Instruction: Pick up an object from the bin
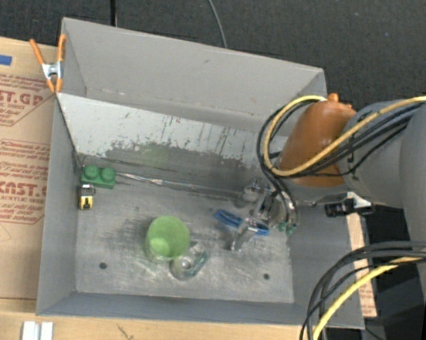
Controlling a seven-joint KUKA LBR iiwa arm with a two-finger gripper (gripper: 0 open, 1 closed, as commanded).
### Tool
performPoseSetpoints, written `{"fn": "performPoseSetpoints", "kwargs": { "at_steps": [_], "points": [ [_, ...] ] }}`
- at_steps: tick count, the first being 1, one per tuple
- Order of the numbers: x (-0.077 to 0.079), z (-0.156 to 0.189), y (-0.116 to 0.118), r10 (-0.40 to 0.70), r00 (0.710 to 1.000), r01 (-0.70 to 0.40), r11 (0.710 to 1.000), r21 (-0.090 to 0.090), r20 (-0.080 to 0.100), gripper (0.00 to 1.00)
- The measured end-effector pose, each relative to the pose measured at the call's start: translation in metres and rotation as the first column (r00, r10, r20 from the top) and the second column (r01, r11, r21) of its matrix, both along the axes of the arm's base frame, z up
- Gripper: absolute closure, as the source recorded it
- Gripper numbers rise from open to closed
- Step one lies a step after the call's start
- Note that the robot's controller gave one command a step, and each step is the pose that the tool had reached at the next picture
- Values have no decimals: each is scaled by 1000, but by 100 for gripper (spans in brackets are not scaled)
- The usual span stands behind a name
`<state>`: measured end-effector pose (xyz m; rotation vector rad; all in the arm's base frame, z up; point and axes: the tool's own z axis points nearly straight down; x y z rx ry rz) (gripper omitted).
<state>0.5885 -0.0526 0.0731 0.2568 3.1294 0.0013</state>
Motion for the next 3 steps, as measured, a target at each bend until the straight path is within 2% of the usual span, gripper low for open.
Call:
{"fn": "performPoseSetpoints", "kwargs": {
  "at_steps": [1, 3],
  "points": [
    [4, 6, 0, 0, 1000, 0, 1000, -1, 13, 100],
    [8, 105, 1, 2, 1000, -2, 1000, 0, 6, 100]
  ]
}}
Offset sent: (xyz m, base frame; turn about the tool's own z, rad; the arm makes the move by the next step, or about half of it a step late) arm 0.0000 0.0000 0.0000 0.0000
